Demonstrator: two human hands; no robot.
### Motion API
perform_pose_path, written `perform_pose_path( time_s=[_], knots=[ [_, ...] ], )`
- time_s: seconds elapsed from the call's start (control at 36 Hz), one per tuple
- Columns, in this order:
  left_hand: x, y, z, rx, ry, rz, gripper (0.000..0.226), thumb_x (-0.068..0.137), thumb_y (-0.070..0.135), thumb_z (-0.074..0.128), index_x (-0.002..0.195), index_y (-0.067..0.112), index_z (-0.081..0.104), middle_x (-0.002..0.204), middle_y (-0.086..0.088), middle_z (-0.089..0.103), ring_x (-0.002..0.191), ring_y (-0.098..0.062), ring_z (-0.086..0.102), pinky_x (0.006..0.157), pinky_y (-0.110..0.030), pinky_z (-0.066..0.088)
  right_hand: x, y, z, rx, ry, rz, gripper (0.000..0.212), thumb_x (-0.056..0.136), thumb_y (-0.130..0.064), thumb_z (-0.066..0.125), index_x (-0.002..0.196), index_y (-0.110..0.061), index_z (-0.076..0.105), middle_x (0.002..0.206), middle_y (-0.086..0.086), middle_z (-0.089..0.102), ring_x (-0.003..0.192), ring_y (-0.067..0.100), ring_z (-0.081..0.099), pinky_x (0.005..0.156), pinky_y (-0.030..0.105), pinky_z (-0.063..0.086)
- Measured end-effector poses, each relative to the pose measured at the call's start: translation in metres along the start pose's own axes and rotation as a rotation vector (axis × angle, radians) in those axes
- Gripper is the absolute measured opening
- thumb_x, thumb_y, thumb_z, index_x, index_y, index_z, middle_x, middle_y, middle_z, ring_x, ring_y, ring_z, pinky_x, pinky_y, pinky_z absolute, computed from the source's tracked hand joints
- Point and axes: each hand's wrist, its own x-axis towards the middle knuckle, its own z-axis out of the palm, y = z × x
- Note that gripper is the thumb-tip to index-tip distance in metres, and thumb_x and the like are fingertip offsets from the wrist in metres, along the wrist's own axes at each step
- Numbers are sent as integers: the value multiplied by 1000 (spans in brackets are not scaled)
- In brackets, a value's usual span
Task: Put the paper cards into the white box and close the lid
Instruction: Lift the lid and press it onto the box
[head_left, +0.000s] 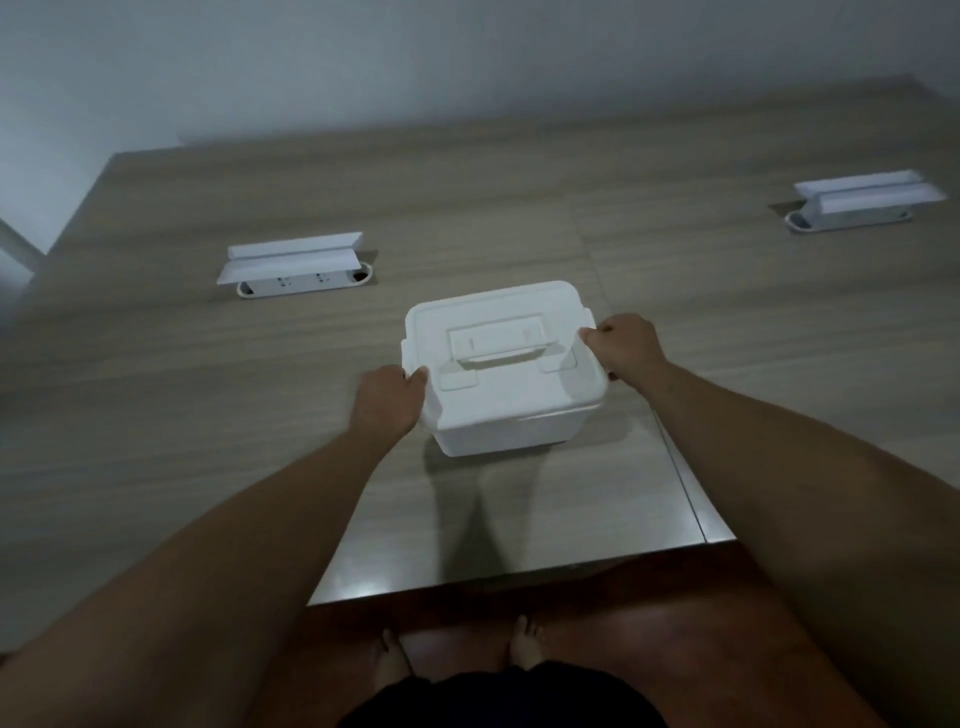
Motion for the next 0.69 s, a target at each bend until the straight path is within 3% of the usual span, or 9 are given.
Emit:
perform_pose_path(
  time_s=[0.19,0.31,0.39,0.44,0.5,0.56,0.61,0.69],
  knots=[
    [-4,-5,7,72,8,26,51,94,42,47,83,-3,71,88,-20,72,84,-36,66,74,-34,48,-18,12,4,39,-31,-2,40,86,-36,59,89,3,69,89,18,72,71,31,70,54,39,61],
    [1,-1,6,80,-1,-54,44,91,47,49,74,10,64,81,-10,68,76,-29,62,67,-30,40,-19,10,7,92,-49,49,41,88,-38,56,99,-1,69,96,16,72,73,30,68,60,43,62],
    [7,-2,9,-71,13,-106,42,86,47,58,104,10,62,103,-8,66,99,-31,64,75,-30,44,-19,10,12,197,-71,140,36,88,-40,56,102,-9,68,96,11,68,79,27,64,67,45,62],
    [10,-4,8,-255,-37,-225,61,82,49,64,128,11,48,124,-9,59,106,-32,61,80,-37,53,-17,10,15,290,-112,215,36,89,-42,56,110,-14,67,99,8,65,87,29,64,72,45,61],
    [10,-1,4,-435,-164,-368,76,81,50,65,141,12,36,133,-10,54,105,-31,61,80,-44,55,-13,11,17,420,-151,308,40,89,-41,57,116,-13,64,105,9,64,92,30,64,73,42,59],
    [14,0,2,-545,-253,-440,69,84,43,67,137,5,43,122,-11,61,98,-27,61,86,-48,54,-8,13,19,543,-164,389,44,86,-41,62,116,-8,62,109,11,65,91,29,64,66,37,57],
    [18,2,0,-626,-244,-462,48,85,29,70,119,-3,58,99,-12,67,88,-27,62,87,-48,56,-3,17,21,609,-168,432,51,83,-41,67,119,-5,59,110,12,66,91,28,65,60,33,55],
    [22,5,1,-685,-187,-448,33,83,14,74,105,-8,63,98,-19,69,75,-26,64,63,-37,58,4,22,24,687,-215,455,49,83,-39,68,117,-5,59,112,12,68,94,29,67,75,42,59]
  ],
)
